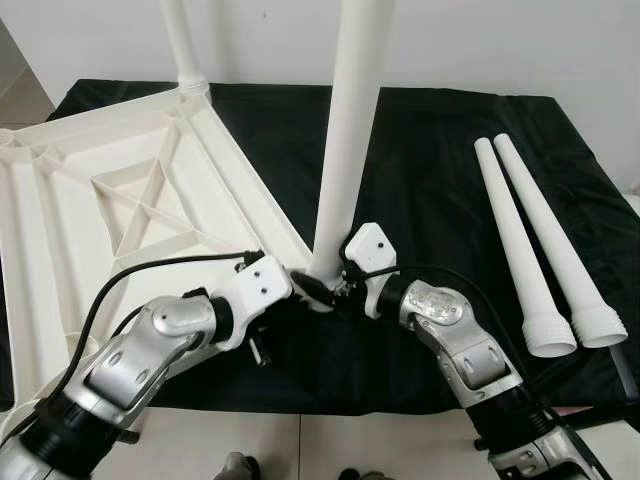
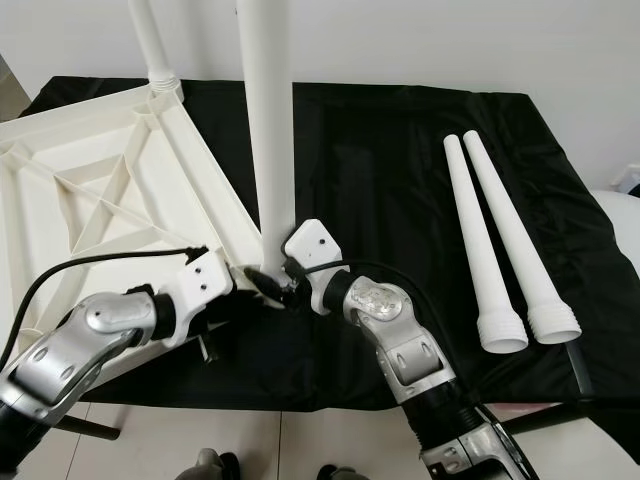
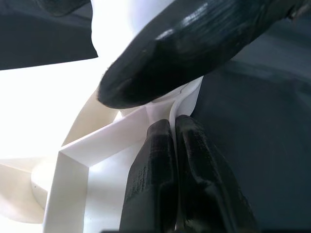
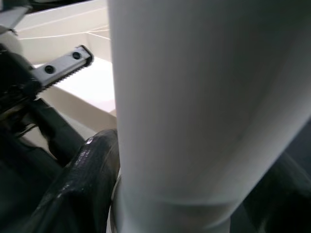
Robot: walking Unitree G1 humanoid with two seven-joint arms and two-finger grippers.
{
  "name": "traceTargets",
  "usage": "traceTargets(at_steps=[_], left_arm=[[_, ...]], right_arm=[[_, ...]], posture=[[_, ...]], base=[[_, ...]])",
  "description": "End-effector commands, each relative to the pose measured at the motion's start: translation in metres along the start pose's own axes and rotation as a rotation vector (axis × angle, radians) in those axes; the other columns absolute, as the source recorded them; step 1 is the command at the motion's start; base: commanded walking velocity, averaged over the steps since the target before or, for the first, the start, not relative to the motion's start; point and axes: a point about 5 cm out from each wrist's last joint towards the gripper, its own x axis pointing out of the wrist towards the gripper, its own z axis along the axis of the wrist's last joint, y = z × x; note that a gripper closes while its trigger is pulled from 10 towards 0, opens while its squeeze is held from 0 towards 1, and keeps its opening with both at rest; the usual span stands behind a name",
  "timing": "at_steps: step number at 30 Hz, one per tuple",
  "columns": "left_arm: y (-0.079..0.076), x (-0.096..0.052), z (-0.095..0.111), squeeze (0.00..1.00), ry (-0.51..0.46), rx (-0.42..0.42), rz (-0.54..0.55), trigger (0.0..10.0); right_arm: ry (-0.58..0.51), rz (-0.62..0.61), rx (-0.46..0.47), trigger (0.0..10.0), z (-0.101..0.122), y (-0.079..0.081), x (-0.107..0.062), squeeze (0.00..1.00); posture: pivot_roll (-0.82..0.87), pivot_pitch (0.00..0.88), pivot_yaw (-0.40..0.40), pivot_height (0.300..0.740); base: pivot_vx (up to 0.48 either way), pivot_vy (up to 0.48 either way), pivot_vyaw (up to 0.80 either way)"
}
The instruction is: Building children table
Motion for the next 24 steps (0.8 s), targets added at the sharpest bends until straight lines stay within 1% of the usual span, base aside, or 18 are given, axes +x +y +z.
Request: traceTargets(at_steps=[1,4,7,8,10,11,16,18,19,20,21,22,23,24], left_arm=[[-0.019,-0.008,0.0,0.0,0.009,0.028,-0.32,0.0],[-0.022,-0.015,-0.001,0.0,0.017,0.025,-0.327,0.0],[-0.023,-0.016,-0.001,0.0,0.019,0.023,-0.326,0.0],[-0.024,-0.016,-0.001,0.0,0.02,0.023,-0.327,0.0],[-0.024,-0.016,-0.001,0.0,0.02,0.022,-0.326,0.0],[-0.025,-0.015,-0.001,0.0,0.017,0.02,-0.324,0.0],[-0.021,-0.009,0.004,0.0,-0.011,0.01,-0.277,0.0],[-0.015,-0.002,0.01,0.0,-0.041,-0.008,-0.224,0.0],[-0.015,-0.002,0.01,0.0,-0.041,-0.008,-0.224,0.0],[-0.01,0.003,0.013,0.0,-0.056,-0.019,-0.194,0.0],[-0.01,0.003,0.013,0.0,-0.056,-0.019,-0.194,0.0],[-0.008,0.007,0.015,0.0,-0.064,-0.027,-0.176,0.0],[-0.004,0.012,0.018,0.0,-0.073,-0.035,-0.152,0.0],[0.0,0.018,0.021,0.0,-0.083,-0.039,-0.127,0.0]], right_arm=[[0.017,0.004,0.001,10.0,-0.001,-0.004,-0.006,0.0],[0.015,0.058,0.019,10.0,-0.002,0.0,-0.008,0.0],[0.012,0.064,0.019,10.0,-0.001,0.0,-0.009,0.0],[0.006,0.067,0.022,9.7,-0.001,0.0,-0.008,0.0],[0.002,0.072,0.025,9.7,0.0,0.0,-0.008,0.0],[0.001,0.074,0.029,0.0,-0.001,0.0,-0.008,0.0],[0.039,0.025,0.046,0.0,-0.01,0.0,-0.007,0.0],[0.112,-0.107,0.059,0.0,-0.024,-0.003,-0.004,0.0],[0.112,-0.107,0.059,0.0,-0.024,-0.003,-0.004,0.0],[0.156,-0.19,0.06,0.0,-0.032,-0.005,-0.001,0.0],[0.156,-0.19,0.06,0.0,-0.032,-0.005,-0.001,0.0],[0.183,-0.241,0.059,0.0,-0.037,-0.005,0.0,0.0],[0.209,-0.304,0.074,0.0,-0.042,-0.007,0.002,0.0],[0.25,-0.402,0.091,0.0,-0.049,-0.01,0.003,0.0]], posture=[[0.09,0.184,-0.018,0.74],[0.09,0.184,-0.022,0.74],[0.09,0.184,-0.023,0.74],[0.09,0.183,-0.024,0.74],[0.09,0.183,-0.024,0.74],[0.09,0.183,-0.024,0.74],[0.08,0.183,-0.023,0.74],[0.08,0.183,-0.023,0.74],[0.08,0.183,-0.023,0.74],[0.08,0.182,-0.022,0.74],[0.08,0.182,-0.022,0.74],[0.08,0.181,-0.021,0.74],[0.08,0.18,-0.022,0.74],[0.08,0.18,-0.02,0.74]], base=[[0.0,0.0,0.0],[0.0,0.0,0.0],[0.0,0.0,0.0],[0.0,0.0,0.0],[0.0,0.0,0.0],[0.0,0.0,0.0],[0.0,0.0,0.0],[0.0,0.0,0.0],[0.0,0.0,0.0],[0.0,0.0,0.0],[0.0,0.0,0.0],[0.0,0.0,0.0],[0.0,0.0,0.0],[0.0,0.0,0.0]])
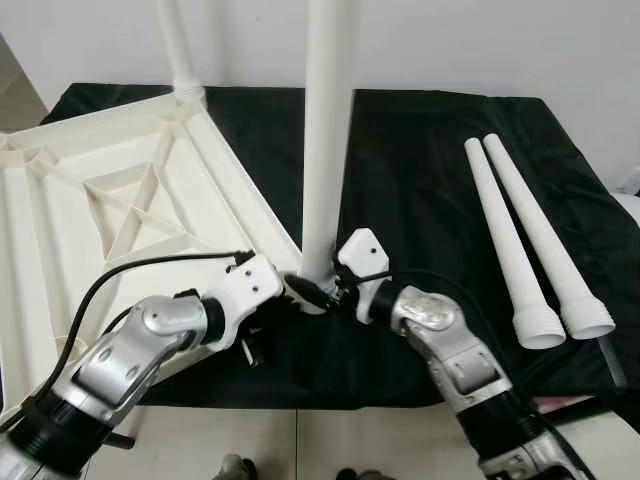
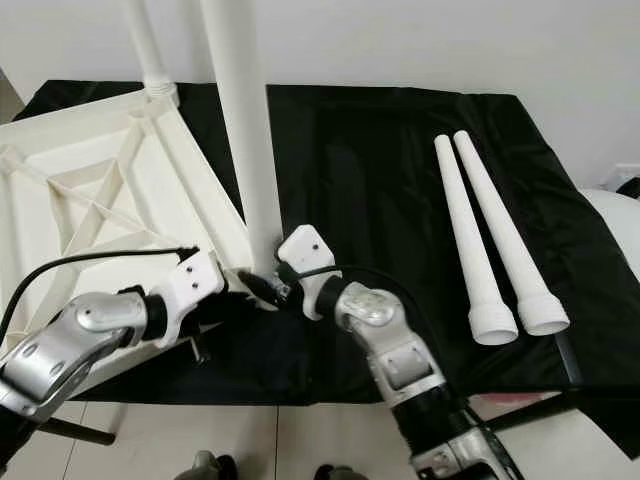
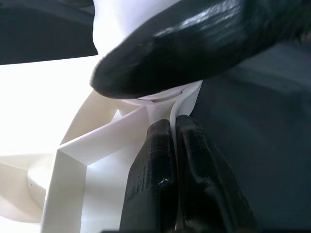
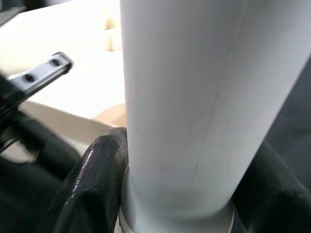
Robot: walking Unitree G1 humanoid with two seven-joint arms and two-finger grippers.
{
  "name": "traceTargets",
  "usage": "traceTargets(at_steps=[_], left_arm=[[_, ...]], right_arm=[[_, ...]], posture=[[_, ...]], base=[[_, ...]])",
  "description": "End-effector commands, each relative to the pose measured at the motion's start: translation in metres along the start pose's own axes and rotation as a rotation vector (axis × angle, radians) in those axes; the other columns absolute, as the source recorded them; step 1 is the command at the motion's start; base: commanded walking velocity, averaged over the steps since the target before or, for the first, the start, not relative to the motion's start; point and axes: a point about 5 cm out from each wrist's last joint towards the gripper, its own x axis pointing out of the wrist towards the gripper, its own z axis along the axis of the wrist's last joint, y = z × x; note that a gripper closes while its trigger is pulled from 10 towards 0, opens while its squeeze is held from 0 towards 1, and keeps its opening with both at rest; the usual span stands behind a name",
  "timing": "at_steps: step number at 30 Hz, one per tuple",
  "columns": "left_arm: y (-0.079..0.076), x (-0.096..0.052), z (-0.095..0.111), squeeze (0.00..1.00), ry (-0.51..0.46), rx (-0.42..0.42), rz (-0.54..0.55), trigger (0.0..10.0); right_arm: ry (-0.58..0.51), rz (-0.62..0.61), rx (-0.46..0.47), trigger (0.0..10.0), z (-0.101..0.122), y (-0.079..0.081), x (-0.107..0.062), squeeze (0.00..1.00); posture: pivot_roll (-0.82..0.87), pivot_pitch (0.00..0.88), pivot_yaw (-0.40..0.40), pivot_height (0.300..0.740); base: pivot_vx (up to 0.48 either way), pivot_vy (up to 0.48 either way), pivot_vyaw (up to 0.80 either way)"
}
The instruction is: Building children table
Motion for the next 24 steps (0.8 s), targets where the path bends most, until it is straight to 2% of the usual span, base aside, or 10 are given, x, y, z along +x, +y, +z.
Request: traceTargets(at_steps=[1,2,8,10,19,20,21,22,23,24], left_arm=[[-0.014,0.012,0.022,0.0,-0.091,0.047,-0.131,0.0],[-0.009,0.018,0.026,0.0,-0.101,0.045,-0.113,0.0],[0.003,0.033,0.035,0.0,-0.105,0.034,-0.053,0.0],[0.01,0.044,0.043,0.0,-0.106,0.035,-0.027,0.0],[0.013,0.049,0.045,0.0,-0.106,0.033,-0.03,0.0],[0.012,0.047,0.043,0.0,-0.103,0.032,-0.033,0.0],[0.012,0.047,0.043,0.0,-0.103,0.032,-0.033,0.0],[0.011,0.047,0.041,0.0,-0.098,0.03,-0.037,0.0],[0.011,0.047,0.041,0.0,-0.098,0.03,-0.037,0.0],[0.01,0.045,0.039,0.0,-0.095,0.029,-0.045,0.0]], right_arm=[[0.226,-0.254,0.014,0.0,-0.039,-0.02,-0.006,0.0],[0.255,-0.329,0.024,0.0,-0.044,-0.022,-0.004,0.0],[0.31,-0.468,0.053,0.0,-0.052,-0.022,0.0,0.0],[0.332,-0.547,0.088,0.0,-0.054,-0.017,0.005,0.0],[0.289,-0.579,0.118,0.0,-0.048,-0.008,0.012,0.0],[0.264,-0.581,0.115,0.9,-0.045,-0.009,0.012,0.0],[0.264,-0.581,0.115,0.9,-0.045,-0.009,0.012,0.0],[0.235,-0.566,0.121,10.0,-0.041,-0.009,0.013,0.0],[0.235,-0.566,0.121,10.0,-0.041,-0.009,0.013,0.0],[0.179,-0.518,0.124,10.0,-0.034,-0.008,0.014,0.0]], posture=[[0.08,0.18,-0.02,0.74],[0.08,0.178,-0.017,0.74],[0.08,0.176,-0.014,0.74],[0.08,0.173,-0.008,0.74],[0.08,0.176,-0.005,0.74],[0.08,0.178,-0.006,0.74],[0.08,0.178,-0.006,0.74],[0.08,0.181,-0.008,0.74],[0.08,0.181,-0.008,0.74],[0.08,0.183,-0.009,0.74]], base=[[0.0,0.0,0.0],[0.0,0.0,0.0],[0.0,0.0,0.0],[0.0,0.0,0.0],[0.0,0.0,0.0],[0.0,0.0,0.0],[0.0,0.0,0.0],[0.0,0.0,0.0],[0.0,0.0,0.0],[0.0,0.0,0.0]])
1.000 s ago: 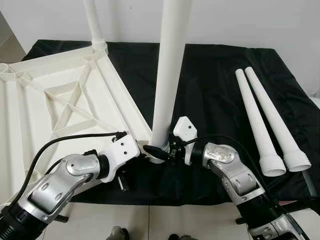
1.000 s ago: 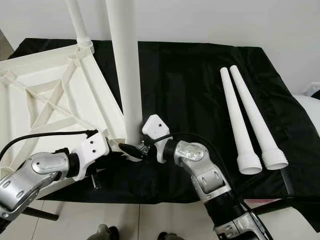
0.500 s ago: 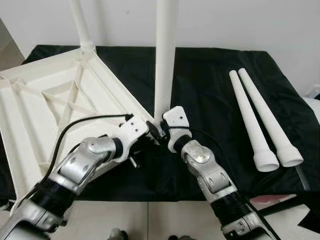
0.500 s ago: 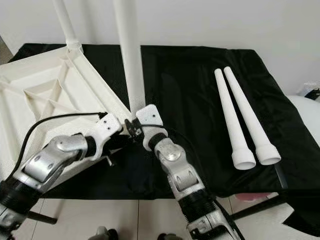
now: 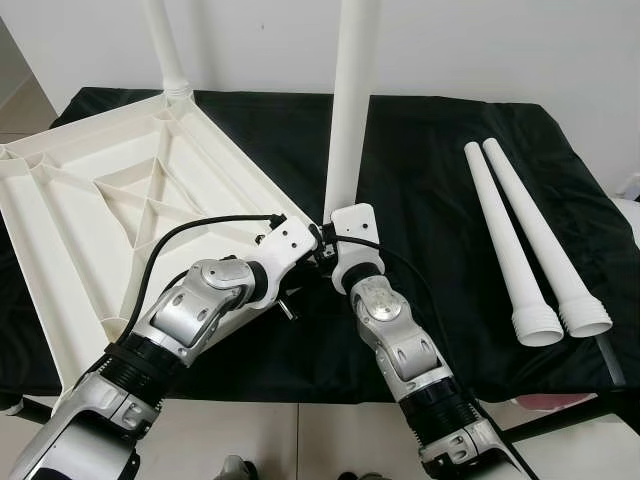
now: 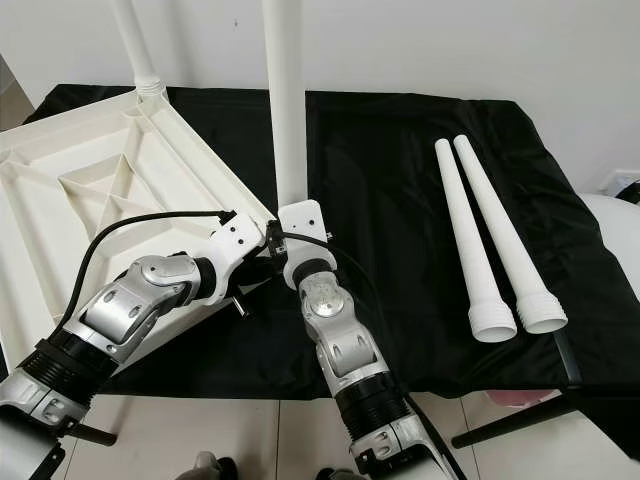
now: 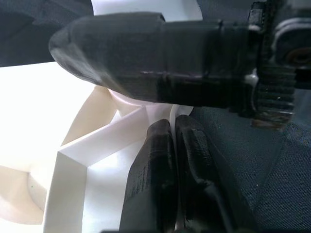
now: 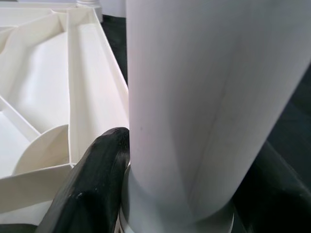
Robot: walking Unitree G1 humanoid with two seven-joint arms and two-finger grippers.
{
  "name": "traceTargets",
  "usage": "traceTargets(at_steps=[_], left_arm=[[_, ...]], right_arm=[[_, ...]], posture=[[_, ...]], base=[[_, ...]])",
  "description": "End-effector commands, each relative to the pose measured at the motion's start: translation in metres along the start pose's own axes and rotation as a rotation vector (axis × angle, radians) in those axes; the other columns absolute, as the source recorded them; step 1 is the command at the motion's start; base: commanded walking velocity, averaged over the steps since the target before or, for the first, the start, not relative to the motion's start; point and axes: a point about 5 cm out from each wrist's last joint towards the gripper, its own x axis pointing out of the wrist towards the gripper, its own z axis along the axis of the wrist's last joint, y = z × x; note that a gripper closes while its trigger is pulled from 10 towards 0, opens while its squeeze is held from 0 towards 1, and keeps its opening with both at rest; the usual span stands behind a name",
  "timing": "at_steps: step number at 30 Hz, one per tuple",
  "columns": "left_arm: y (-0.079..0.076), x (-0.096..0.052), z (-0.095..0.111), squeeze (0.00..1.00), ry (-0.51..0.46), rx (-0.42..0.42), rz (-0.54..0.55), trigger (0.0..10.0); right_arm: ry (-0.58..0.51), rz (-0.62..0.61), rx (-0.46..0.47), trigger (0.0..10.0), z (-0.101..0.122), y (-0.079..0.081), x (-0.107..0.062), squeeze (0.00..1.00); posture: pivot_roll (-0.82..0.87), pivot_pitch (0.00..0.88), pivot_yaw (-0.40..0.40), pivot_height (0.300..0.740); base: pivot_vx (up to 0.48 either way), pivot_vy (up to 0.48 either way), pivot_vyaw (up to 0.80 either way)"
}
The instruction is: Building children table
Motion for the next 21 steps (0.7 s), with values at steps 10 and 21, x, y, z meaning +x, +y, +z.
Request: traceTargets(at_steps=[10,21], left_arm=[[-0.029,-0.022,0.001,0.0,-0.056,0.115,-0.232,0.0],[-0.048,-0.068,-0.016,0.0,-0.004,0.18,-0.411,0.0]], right_arm=[[-0.148,0.368,0.032,10.0,0.021,-0.009,-0.021,0.0],[-0.136,0.747,-0.161,10.0,0.029,-0.022,-0.044,0.0]], posture=[[0.08,0.184,-0.007,0.74],[0.08,0.182,-0.013,0.74]], base=[[0.0,0.0,0.0],[0.0,0.0,0.0]])
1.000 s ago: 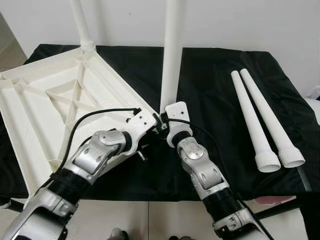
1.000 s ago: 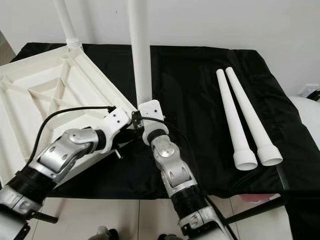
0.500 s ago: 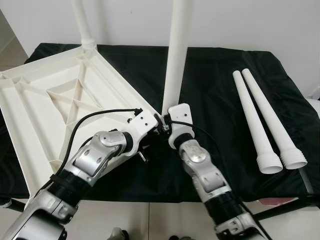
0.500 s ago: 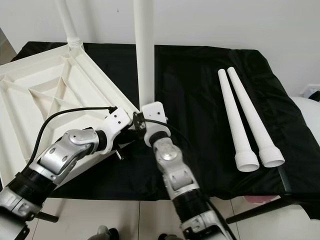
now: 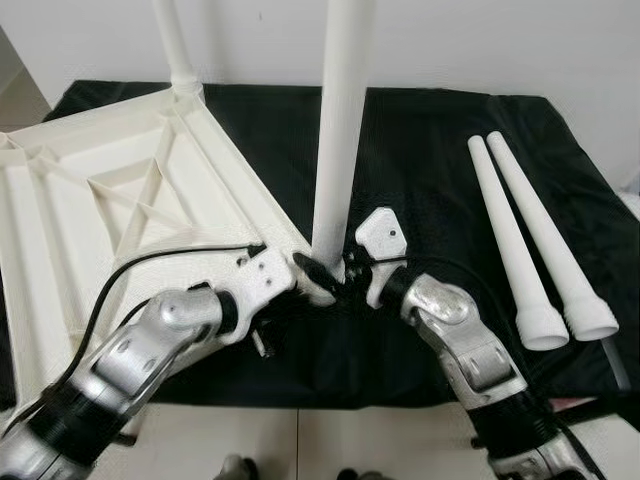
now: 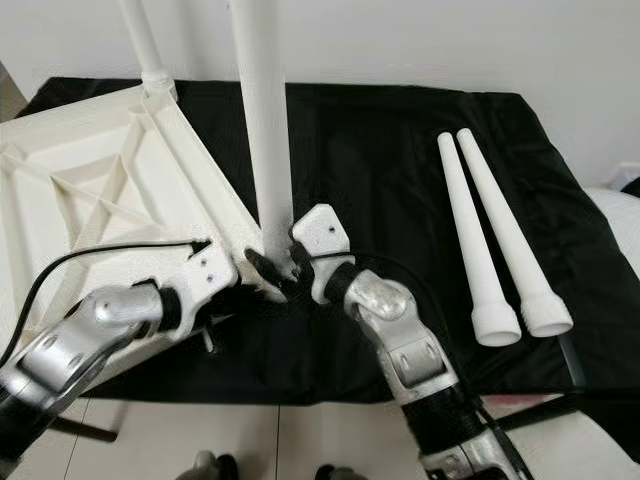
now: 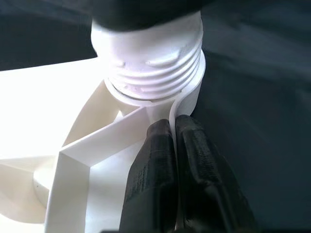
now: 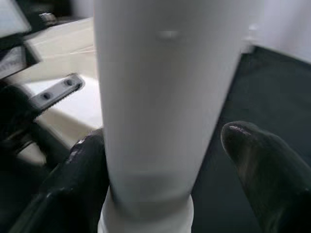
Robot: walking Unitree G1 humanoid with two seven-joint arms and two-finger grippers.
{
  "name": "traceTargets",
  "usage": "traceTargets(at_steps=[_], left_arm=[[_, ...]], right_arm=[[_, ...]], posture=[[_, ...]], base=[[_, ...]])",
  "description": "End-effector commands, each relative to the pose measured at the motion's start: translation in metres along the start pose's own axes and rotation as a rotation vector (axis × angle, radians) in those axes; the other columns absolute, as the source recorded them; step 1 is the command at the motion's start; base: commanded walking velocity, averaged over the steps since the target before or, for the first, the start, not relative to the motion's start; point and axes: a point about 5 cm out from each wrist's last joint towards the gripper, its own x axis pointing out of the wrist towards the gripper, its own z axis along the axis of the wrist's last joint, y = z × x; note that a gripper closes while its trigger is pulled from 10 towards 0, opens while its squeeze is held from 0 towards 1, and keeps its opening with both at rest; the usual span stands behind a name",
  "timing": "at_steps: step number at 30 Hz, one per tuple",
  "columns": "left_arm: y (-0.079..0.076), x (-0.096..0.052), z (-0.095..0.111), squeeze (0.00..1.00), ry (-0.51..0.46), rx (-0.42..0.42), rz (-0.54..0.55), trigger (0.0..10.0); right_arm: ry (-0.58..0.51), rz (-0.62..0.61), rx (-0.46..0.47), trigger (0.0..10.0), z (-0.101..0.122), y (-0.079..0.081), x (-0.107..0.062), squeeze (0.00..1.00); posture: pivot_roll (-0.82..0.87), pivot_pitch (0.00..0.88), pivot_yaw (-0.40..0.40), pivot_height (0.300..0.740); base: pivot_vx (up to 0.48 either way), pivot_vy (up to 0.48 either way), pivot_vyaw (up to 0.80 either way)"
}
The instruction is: Building children table
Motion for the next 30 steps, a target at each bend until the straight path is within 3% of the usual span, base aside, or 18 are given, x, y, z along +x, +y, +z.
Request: traceTargets(at_steps=[1,11,12,18,21,30], left_arm=[[-0.019,-0.008,0.009,0.0,-0.032,0.056,-0.35,0.0],[-0.021,-0.021,0.008,0.0,-0.024,0.06,-0.35,0.0],[-0.021,-0.019,0.009,0.0,-0.031,0.055,-0.332,0.0],[-0.017,-0.01,0.016,0.0,-0.071,0.038,-0.281,0.0],[-0.01,0.002,0.023,0.0,-0.107,0.016,-0.236,0.0],[-0.001,0.027,0.039,0.0,-0.155,-0.003,-0.179,0.0]], right_arm=[[0.015,0.049,0.005,10.0,-0.001,0.003,-0.001,0.0],[0.006,0.123,0.056,9.8,-0.001,0.006,0.0,0.0],[-0.003,0.113,0.08,0.0,-0.003,0.007,0.003,0.0],[0.036,0.045,0.132,0.0,-0.015,0.008,0.006,0.0],[0.147,-0.105,0.115,0.0,-0.035,0.003,0.008,0.0],[0.31,-0.412,0.104,0.0,-0.061,-0.006,0.007,0.0]], posture=[[0.08,0.182,-0.013,0.74],[0.09,0.18,-0.024,0.74],[0.09,0.179,-0.026,0.74],[0.09,0.18,-0.024,0.74],[0.09,0.181,-0.023,0.74],[0.08,0.183,-0.011,0.74]], base=[[0.0,0.0,0.0],[0.0,0.0,0.0],[0.0,0.0,0.0],[0.0,0.0,0.0],[0.0,0.0,0.0],[0.0,0.0,0.0]])
